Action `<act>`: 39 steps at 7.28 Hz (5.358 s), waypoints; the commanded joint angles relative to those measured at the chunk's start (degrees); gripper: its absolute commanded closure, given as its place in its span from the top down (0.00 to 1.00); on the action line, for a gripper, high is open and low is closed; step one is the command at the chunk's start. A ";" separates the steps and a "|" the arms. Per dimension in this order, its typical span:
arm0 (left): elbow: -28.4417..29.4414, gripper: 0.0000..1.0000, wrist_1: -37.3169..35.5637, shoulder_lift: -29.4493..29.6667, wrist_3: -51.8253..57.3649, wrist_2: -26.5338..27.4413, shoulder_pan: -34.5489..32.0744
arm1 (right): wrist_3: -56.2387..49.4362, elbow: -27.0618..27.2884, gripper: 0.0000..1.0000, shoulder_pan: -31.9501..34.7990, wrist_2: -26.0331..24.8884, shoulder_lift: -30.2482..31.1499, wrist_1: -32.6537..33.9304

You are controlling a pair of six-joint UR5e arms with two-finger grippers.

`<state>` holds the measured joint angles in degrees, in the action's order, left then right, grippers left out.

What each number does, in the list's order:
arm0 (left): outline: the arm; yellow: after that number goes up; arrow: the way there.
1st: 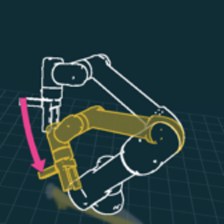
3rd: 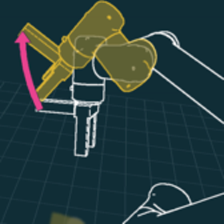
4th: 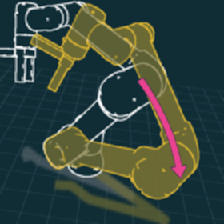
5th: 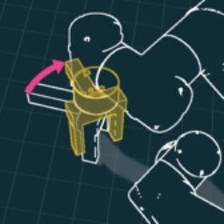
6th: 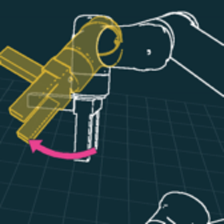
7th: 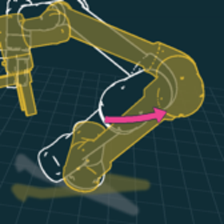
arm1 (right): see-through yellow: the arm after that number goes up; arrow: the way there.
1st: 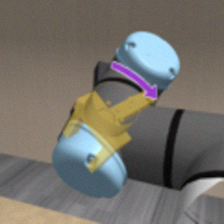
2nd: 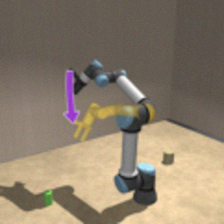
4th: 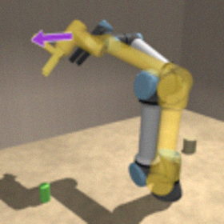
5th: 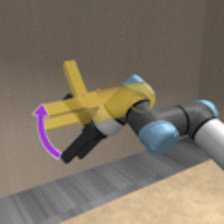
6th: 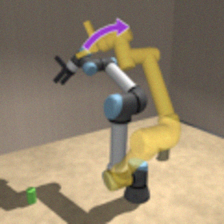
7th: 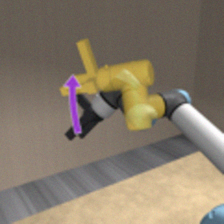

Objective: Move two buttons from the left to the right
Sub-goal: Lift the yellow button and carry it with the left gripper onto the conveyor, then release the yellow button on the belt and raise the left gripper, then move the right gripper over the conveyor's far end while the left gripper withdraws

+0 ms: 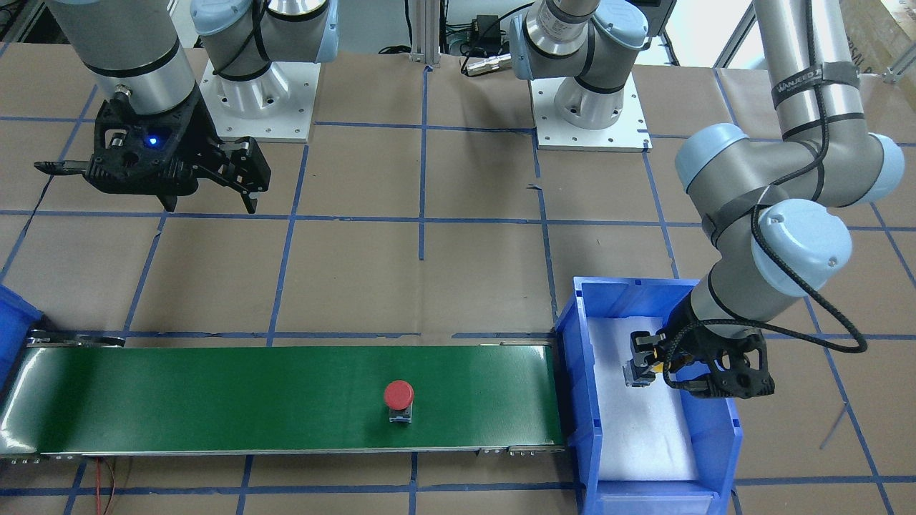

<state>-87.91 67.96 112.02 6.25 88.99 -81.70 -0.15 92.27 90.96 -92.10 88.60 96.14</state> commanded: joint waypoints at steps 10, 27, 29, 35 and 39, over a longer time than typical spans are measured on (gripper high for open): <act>11.18 0.13 3.42 5.92 -16.19 5.84 -19.11 | -0.11 -0.16 1.00 -1.05 -1.50 0.17 -0.25; 4.01 1.00 11.13 -10.72 -3.82 8.13 -8.42 | 5.17 -6.73 1.00 -3.77 2.12 -1.83 -4.46; 0.73 1.00 14.89 -17.16 -2.22 8.22 -6.19 | 0.53 -14.79 1.00 -4.56 0.00 -5.17 -13.92; 2.21 1.00 21.34 -21.05 -1.86 8.22 -5.84 | -18.88 -21.52 0.98 -18.71 -0.62 -8.35 -19.68; 2.21 1.00 21.34 -21.05 -1.86 8.04 -5.92 | -38.13 -20.47 0.92 -19.95 -2.56 -16.67 -12.05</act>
<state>-85.69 89.30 90.97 4.39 97.10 -87.55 -33.01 71.50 71.11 -94.64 75.48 81.08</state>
